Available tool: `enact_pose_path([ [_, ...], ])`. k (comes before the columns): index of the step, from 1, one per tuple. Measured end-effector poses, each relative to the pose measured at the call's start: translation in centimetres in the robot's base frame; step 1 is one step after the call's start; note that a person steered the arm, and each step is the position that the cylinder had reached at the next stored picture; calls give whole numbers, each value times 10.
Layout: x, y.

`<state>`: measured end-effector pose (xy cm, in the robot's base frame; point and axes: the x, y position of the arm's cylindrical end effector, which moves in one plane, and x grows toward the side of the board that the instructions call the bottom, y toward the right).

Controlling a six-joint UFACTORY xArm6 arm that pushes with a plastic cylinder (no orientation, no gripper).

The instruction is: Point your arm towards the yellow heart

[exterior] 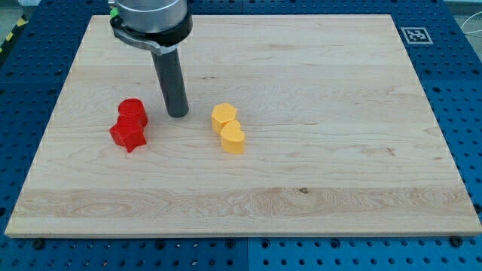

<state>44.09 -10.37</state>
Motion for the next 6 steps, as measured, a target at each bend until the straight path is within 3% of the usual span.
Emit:
enact_pose_path([
  [4, 62, 6],
  [6, 64, 30],
])
